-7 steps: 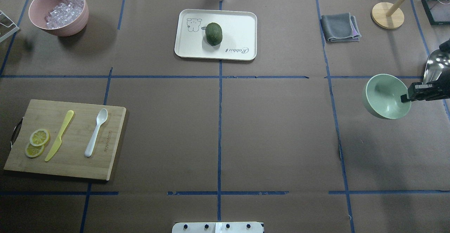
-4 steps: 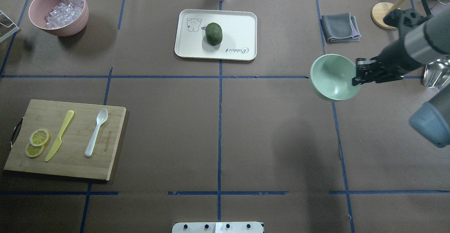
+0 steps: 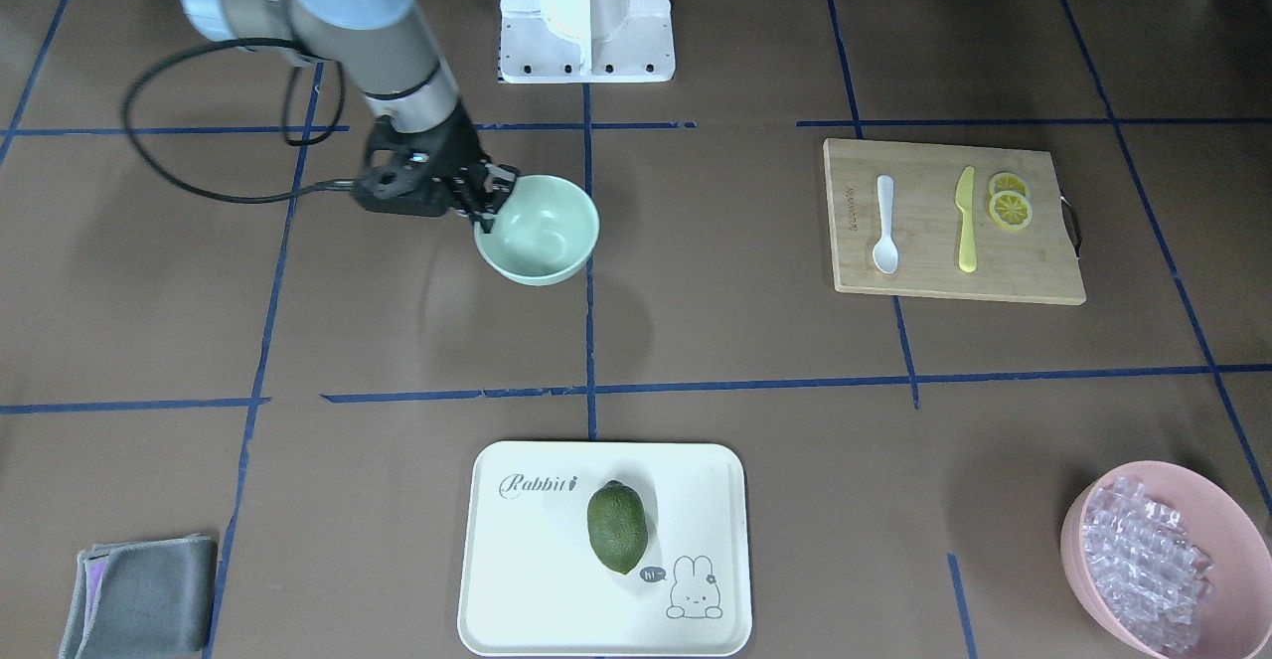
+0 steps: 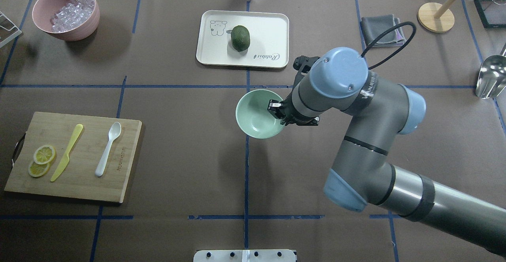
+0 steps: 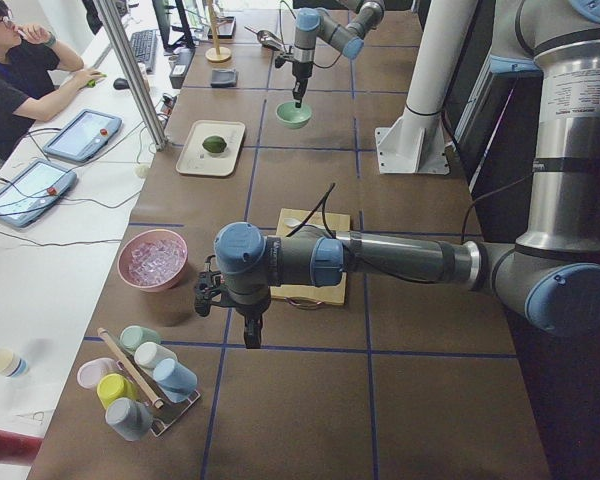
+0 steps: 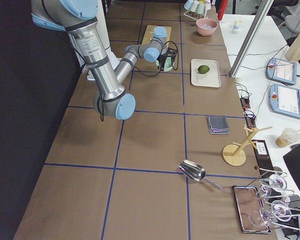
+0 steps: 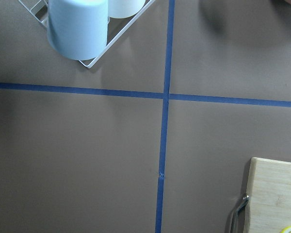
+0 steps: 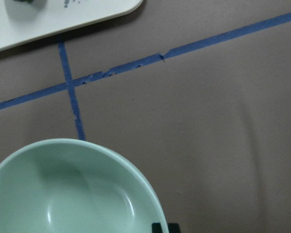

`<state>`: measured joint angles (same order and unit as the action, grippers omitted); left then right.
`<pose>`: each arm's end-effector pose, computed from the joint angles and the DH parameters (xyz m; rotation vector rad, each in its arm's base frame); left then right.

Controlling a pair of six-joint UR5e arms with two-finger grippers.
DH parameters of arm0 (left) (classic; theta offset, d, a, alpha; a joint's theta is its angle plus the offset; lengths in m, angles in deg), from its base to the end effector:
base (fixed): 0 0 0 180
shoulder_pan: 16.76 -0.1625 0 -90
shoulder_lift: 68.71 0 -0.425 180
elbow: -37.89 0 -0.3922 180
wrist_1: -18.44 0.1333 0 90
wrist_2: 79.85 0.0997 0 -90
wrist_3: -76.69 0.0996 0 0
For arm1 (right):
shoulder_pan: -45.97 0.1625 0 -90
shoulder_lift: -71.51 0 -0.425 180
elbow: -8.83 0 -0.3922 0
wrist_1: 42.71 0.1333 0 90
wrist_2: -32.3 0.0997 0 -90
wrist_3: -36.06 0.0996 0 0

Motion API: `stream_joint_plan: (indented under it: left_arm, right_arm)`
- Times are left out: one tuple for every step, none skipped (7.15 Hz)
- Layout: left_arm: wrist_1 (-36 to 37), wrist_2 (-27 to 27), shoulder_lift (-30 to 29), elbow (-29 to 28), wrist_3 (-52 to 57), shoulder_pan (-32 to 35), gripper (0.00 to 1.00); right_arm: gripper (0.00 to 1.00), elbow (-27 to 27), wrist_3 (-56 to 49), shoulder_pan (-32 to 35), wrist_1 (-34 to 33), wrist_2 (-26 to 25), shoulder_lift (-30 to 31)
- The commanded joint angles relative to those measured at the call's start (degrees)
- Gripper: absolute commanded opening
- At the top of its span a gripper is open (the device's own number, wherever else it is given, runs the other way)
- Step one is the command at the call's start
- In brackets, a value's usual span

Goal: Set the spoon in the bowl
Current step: 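Carry the green bowl with the right gripper to the table center and set it down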

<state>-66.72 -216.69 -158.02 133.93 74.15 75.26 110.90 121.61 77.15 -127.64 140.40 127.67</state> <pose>-0.0777 -0.4832 0.6181 0.0047 0.8177 -0.0715 -0.4996 -0.4220 0.2160 -0.0107 -0.9328 0.2919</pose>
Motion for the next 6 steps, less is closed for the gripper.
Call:
stream_joint_plan:
  left_arm:
    - [0.0, 0.0, 0.0, -0.2, 0.1, 0.0, 1.00]
    - [0.0, 0.0, 0.0, -0.2, 0.2, 0.0, 1.00]
    - [0.0, 0.0, 0.0, -0.2, 0.2, 0.0, 1.00]
    - [0.0, 0.0, 0.0, -0.2, 0.2, 0.0, 1.00]
    - [-0.1, 0.0, 0.0, -0.2, 0.2, 0.0, 1.00]
    - [0.0, 0.0, 0.0, -0.2, 0.2, 0.0, 1.00]
  right_arm:
    - [0.00, -4.0, 1.5, -3.7, 0.2, -3.6, -2.8]
    - [0.01, -6.3, 1.4, -3.8, 0.2, -4.1, -4.6]
    - [0.03, -7.9, 1.3, -4.2, 0.1, -4.1, -5.8]
    - [0.05, -8.0, 1.4, -4.6, 0.1, -4.1, -5.5]
    - [0.46, -8.1, 1.3, -4.6, 0.2, -4.1, -5.4]
    - [0.99, -8.0, 1.5, -5.2, 0.3, -4.2, -5.4]
